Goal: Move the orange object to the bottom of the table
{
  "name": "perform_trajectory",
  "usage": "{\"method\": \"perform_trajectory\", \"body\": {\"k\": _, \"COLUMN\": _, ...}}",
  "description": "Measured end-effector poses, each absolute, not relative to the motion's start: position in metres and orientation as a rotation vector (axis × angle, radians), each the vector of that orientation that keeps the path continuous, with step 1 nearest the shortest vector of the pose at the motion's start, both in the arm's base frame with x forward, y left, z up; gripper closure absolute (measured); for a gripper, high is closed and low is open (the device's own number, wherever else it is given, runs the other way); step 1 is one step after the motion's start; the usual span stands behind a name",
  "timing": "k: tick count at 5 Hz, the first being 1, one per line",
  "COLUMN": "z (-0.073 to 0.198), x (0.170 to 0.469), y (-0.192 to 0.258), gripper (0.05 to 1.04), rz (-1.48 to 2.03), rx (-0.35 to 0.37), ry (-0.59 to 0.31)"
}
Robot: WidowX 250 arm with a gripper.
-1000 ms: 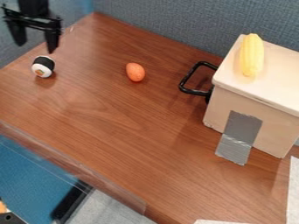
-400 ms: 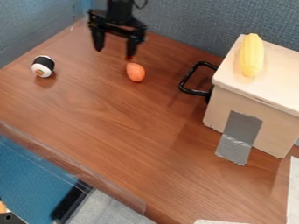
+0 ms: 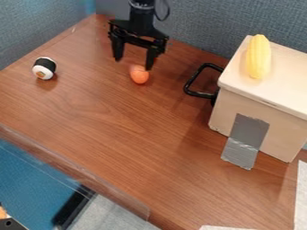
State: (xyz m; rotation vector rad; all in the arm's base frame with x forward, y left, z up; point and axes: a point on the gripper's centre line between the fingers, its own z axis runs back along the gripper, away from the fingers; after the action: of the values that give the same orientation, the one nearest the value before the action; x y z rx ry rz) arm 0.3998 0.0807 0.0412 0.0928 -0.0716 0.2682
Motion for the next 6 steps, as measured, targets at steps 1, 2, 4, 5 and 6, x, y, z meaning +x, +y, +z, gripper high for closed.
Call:
{"method": "perform_trajectory", "body": {"k": 1, "z": 0.029, "x": 0.399, "y": 0.086, "gripper": 0.084, "rz": 0.315, "rx": 0.123, "ry": -0.058}}
{"method": "perform_trajectory", "body": {"k": 2, "z": 0.028, "x": 0.402, "y": 0.088, "gripper": 0.084, "rz": 0.376, "rx": 0.134, "ry": -0.084}}
{"method": "perform_trajectory", "body": {"k": 4, "z": 0.016, "x": 0.402, "y": 0.087, "gripper": 0.084, "rz": 0.403, "rx": 0.122, "ry": -0.083}}
{"method": "perform_trajectory", "body": {"k": 5, "z": 0.014, "x": 0.400, "y": 0.093, "gripper": 0.134, "rz": 0.394, "rx": 0.126, "ry": -0.083}}
{"method": "perform_trajectory", "body": {"k": 6, "z": 0.011, "x": 0.397, "y": 0.101, "gripper": 0.414, "rz": 0.400, "rx": 0.113, "ry": -0.085}}
